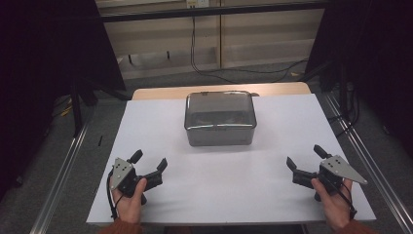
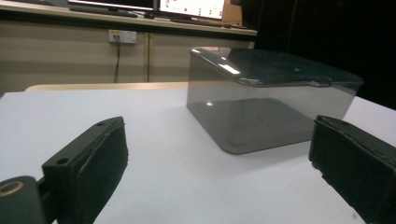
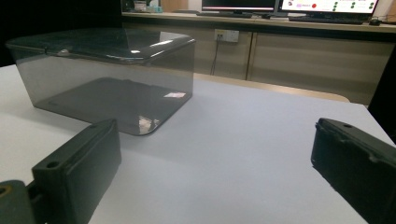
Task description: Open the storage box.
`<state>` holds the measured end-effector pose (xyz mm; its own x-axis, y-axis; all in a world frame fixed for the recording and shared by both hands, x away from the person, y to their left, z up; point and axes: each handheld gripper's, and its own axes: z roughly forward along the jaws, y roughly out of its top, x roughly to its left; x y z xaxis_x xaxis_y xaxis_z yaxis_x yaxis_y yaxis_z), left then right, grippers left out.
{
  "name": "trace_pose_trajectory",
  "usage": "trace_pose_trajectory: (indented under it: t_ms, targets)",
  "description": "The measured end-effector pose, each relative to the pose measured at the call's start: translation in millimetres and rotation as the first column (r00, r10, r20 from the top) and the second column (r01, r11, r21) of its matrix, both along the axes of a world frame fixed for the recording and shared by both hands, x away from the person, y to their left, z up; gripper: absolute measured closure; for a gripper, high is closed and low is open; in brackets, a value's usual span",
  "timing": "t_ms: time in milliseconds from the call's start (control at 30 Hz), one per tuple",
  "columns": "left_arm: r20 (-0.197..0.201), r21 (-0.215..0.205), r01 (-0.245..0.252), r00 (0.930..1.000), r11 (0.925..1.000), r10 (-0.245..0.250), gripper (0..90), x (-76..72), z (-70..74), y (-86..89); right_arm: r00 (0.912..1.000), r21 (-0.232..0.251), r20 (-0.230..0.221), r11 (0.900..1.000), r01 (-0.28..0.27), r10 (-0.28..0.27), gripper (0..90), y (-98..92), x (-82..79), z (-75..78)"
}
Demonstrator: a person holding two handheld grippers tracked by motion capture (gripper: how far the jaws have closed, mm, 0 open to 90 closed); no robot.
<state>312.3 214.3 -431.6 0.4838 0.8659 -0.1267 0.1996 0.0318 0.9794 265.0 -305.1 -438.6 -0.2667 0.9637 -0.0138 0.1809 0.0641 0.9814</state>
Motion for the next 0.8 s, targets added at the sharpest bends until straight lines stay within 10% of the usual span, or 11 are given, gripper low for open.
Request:
trace_pose_trajectory:
  t_ms: [800]
  targets:
    - [-0.014, -0.006, 0.009, 0.9999, 0.9999, -0.009, 3.5, -6.7, 0.9, 0.3, 0.9965, 0.003, -0.002, 0.996, -0.084, 0.084, 1.1, 21.8, 10.3, 2.5]
